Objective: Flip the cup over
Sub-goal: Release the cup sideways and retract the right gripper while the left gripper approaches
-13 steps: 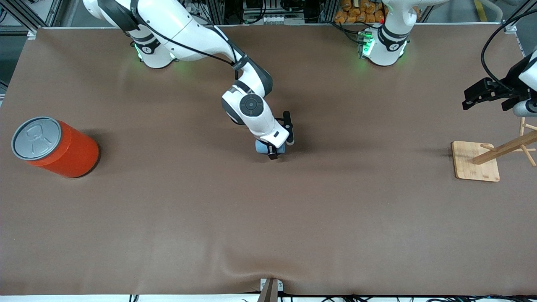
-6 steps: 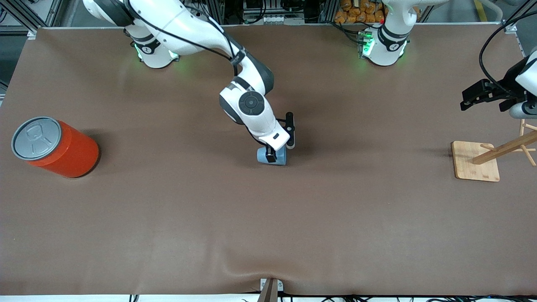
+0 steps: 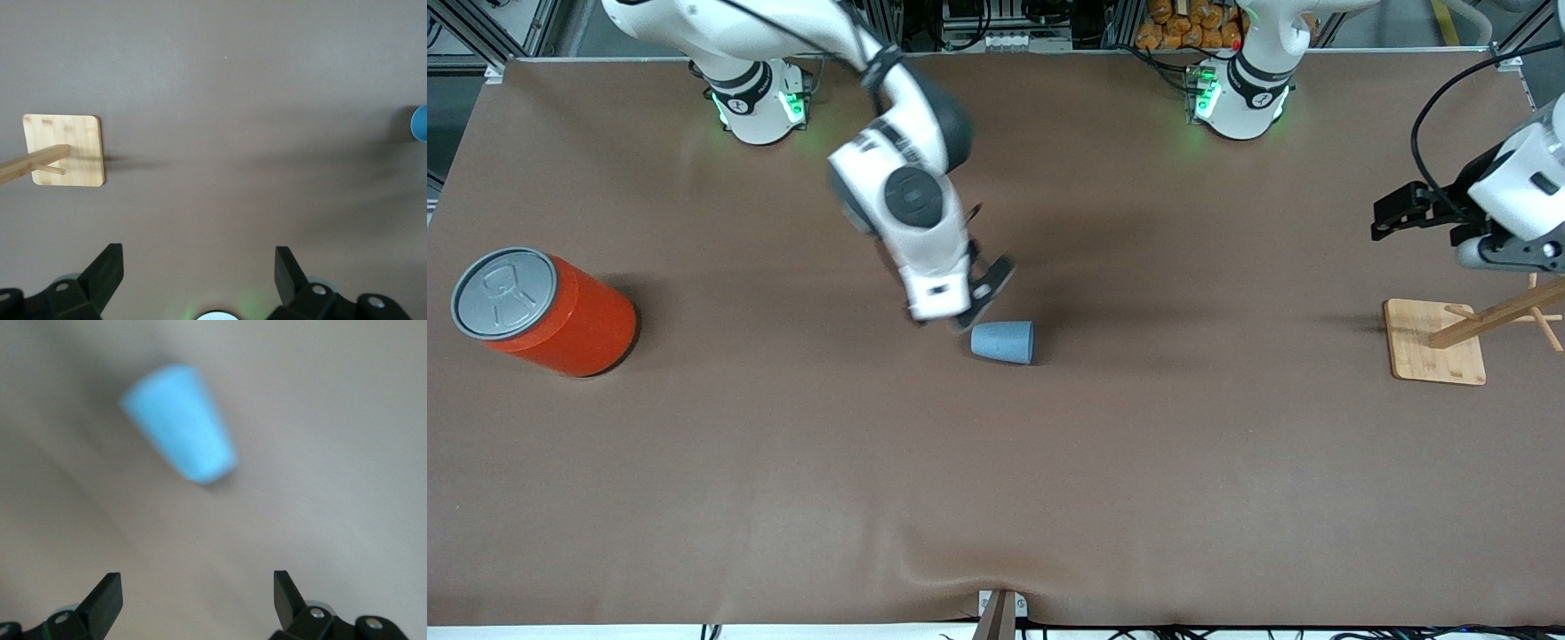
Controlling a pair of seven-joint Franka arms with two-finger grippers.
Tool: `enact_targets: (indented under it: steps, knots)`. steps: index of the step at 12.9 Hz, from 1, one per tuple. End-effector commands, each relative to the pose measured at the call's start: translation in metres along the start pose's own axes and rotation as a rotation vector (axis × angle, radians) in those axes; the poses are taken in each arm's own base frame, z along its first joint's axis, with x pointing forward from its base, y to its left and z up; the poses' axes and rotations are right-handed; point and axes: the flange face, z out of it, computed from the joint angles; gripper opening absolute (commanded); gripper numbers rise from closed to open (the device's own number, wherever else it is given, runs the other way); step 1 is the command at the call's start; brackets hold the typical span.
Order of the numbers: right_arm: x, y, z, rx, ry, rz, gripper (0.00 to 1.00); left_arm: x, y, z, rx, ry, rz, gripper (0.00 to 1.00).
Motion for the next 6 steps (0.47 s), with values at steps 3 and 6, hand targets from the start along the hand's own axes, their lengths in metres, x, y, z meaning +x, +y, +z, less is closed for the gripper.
enact_targets:
  steps: [3,6]
  knots:
    - [-0.068,0.182,-0.011,-0.077,-0.019,0.328,1.0,0.016,0.002,0.021,-0.133,-0.049,0.014,1.0]
    - [-0.11,0.239,-0.033,-0.119,-0.023,0.512,1.0,0.046,0.017,0.07,-0.38,-0.133,-0.003,1.0]
